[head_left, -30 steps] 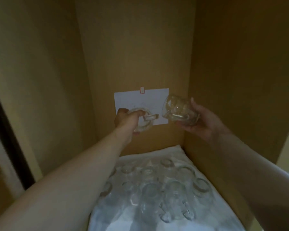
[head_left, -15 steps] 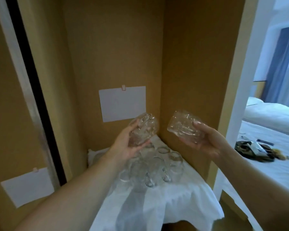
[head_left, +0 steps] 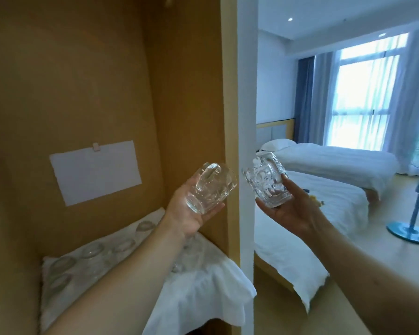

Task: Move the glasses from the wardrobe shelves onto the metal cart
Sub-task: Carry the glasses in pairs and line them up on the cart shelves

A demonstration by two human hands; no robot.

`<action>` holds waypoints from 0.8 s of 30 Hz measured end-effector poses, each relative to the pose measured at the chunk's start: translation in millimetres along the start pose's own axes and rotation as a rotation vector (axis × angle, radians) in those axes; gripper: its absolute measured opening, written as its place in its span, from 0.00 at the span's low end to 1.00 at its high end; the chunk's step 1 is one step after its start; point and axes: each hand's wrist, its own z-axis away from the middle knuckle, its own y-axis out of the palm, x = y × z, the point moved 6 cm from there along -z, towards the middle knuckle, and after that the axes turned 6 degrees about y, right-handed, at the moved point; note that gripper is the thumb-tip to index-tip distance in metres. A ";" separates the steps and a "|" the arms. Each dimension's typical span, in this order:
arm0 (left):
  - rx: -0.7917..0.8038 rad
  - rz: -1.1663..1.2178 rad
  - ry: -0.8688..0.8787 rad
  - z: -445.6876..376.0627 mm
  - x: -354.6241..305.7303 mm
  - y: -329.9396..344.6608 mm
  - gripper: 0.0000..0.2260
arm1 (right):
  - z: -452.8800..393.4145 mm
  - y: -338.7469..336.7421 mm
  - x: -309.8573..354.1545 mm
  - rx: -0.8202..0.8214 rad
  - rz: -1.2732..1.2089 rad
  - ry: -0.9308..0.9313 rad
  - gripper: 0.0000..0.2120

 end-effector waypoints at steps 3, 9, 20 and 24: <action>0.037 -0.010 -0.046 -14.3 36.9 46.2 0.27 | 19.1 -36.2 32.2 -0.042 -0.048 -0.039 0.30; 0.074 0.001 -0.164 -43.6 112.1 129.0 0.19 | 53.2 -115.8 93.9 -0.226 -0.060 -0.126 0.28; 0.393 0.087 -0.490 -83.0 266.3 276.7 0.26 | 116.4 -261.9 183.9 -0.368 -0.060 -0.280 0.25; 0.445 0.045 -0.535 -98.5 321.5 318.0 0.27 | 135.2 -303.7 213.5 -0.441 -0.020 -0.336 0.09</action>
